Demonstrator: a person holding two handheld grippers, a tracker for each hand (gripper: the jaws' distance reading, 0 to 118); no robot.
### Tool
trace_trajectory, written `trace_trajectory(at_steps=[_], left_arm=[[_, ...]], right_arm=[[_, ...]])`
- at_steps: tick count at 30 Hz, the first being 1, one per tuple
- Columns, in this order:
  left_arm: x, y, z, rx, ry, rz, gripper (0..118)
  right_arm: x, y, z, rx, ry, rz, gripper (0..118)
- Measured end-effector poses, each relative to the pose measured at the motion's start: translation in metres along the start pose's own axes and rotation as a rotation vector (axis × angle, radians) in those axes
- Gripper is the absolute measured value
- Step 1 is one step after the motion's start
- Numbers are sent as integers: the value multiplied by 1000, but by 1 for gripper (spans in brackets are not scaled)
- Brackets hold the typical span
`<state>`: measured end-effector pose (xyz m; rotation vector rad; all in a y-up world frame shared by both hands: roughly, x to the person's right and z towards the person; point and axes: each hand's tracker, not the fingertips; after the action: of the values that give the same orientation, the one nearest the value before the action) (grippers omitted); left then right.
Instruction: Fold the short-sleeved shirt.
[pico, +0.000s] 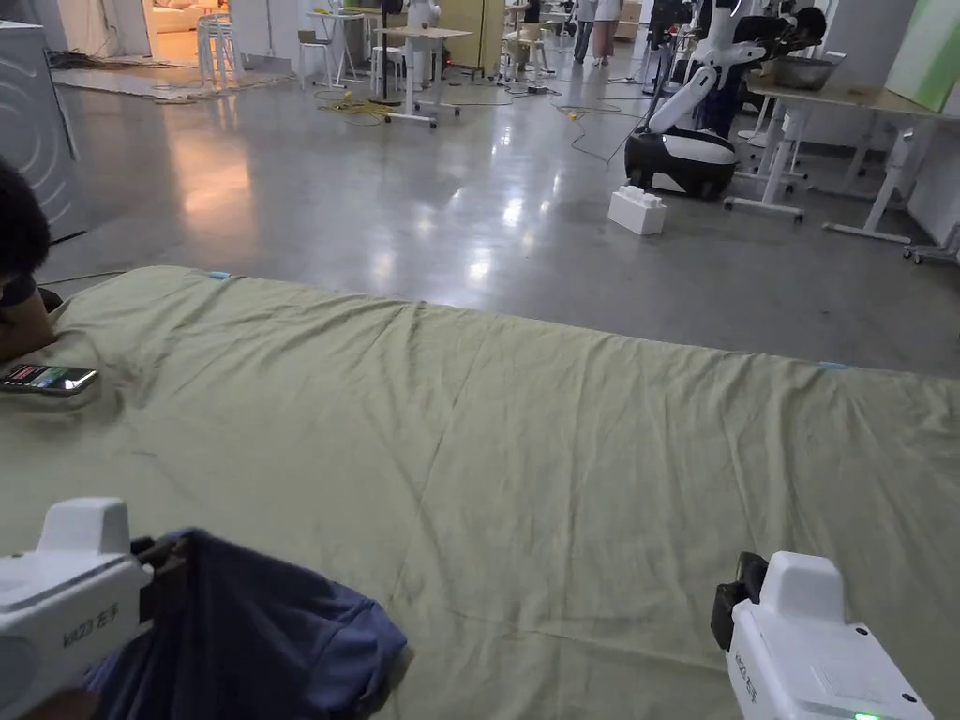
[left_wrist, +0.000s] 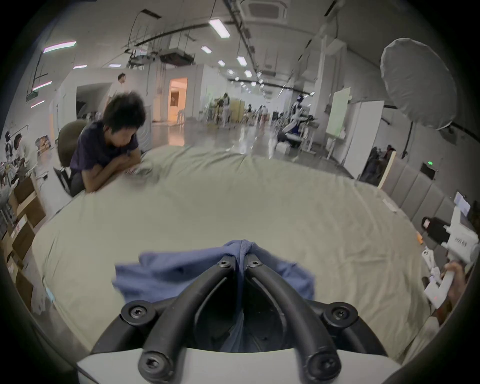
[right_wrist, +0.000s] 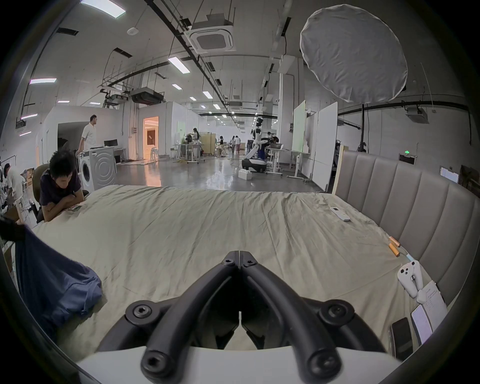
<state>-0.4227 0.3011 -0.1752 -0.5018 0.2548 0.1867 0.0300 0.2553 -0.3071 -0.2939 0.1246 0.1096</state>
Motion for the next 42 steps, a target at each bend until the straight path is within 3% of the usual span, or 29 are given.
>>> trace_trajectory(at_steps=[3, 10, 11, 15, 16, 20, 29, 32, 35, 37, 38, 42], left_arm=[[25, 30, 3, 48, -69, -23, 5], [106, 80, 6, 150, -226, -97, 5], [80, 63, 10, 158, -250, -101, 5], [105, 69, 1, 194, -332, -138, 5], [169, 104, -18, 194, -355, -143, 5], [221, 110, -35, 161, -455, -174, 5], [299, 40, -70, -21, -648, -227, 5], [308, 6, -83, -84, -664, -234, 5], [300, 28, -72, -133, -655, -220, 7], [330, 6, -52, -153, -658, -205, 8], [325, 11, -49, -162, -653, -200, 16], [314, -26, -59, -138, -635, -219, 103]], right_arm=[[9, 7, 4, 2, 6, -55, 0], [25, 22, 17, 48, -22, -50, 0], [29, 23, 18, 52, -27, -50, 0], [45, 26, 26, 65, -58, -50, 0], [50, 27, 28, 67, -68, -51, 0], [68, 26, 35, 71, -106, -58, 0], [101, 19, 46, 58, -177, -68, 0], [107, 17, 47, 49, -189, -67, 0], [111, 14, 47, 38, -193, -63, 0], [112, 13, 46, 30, -195, -59, 0], [112, 12, 45, 25, -192, -57, 0], [112, 11, 44, 15, -183, -57, 0]])
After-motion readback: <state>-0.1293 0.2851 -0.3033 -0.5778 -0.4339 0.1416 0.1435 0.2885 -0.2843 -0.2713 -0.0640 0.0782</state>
